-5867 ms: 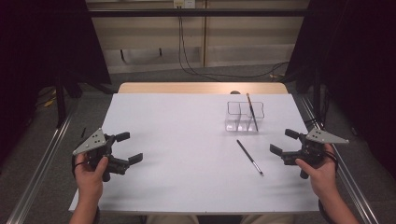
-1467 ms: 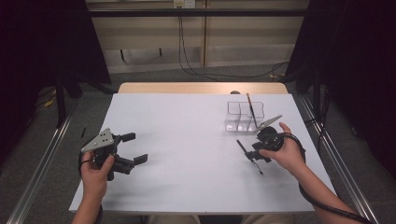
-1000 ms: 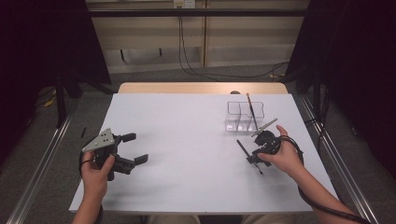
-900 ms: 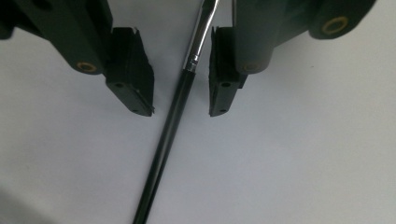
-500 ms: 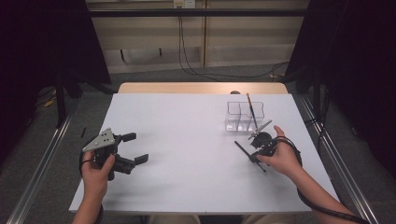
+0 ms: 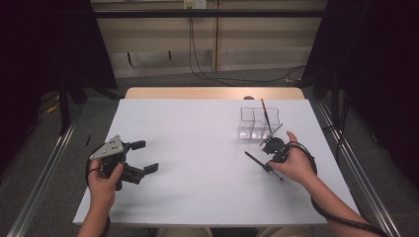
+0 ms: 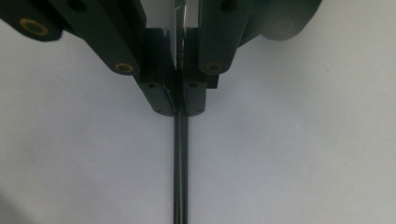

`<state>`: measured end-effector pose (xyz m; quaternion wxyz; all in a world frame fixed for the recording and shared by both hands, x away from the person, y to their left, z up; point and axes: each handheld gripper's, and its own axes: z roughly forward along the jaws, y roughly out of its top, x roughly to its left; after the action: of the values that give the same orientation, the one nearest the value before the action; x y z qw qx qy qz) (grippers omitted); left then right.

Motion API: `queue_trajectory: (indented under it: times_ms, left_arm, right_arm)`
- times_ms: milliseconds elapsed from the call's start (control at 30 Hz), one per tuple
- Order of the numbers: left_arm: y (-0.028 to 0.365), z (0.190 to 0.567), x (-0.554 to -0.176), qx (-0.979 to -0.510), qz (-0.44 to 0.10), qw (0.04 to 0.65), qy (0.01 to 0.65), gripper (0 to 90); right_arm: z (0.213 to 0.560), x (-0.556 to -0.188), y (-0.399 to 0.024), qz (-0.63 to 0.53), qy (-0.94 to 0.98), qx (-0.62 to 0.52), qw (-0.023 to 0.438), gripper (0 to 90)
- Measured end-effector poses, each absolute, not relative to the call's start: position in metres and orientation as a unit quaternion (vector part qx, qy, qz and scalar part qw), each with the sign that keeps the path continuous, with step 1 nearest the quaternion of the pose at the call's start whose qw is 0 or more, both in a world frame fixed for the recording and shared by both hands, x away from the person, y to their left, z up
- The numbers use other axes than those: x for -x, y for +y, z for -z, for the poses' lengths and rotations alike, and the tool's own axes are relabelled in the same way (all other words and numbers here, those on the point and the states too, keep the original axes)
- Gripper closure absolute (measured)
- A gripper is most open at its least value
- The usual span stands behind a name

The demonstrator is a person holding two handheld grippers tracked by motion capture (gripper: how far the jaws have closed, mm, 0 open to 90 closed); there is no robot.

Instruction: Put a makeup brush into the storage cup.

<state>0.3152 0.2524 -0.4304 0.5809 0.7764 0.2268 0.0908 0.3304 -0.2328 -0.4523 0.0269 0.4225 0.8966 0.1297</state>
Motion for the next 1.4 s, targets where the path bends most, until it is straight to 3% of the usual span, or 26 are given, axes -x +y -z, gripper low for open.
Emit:
queue_trajectory:
  times_ms: [833,1400]
  left_arm:
    - [0.248,0.431,-0.317,-0.775,-0.081,0.584,0.227,0.3]
    - [0.233,0.431,-0.324,-0.776,-0.064,0.589,0.217,0.3]
  right_arm:
    - [0.442,-0.331,-0.239,-0.197,0.897,-0.396,0.002,84.6]
    - [0.417,-0.329,-0.212,-0.222,0.914,-0.34,0.006,84.5]
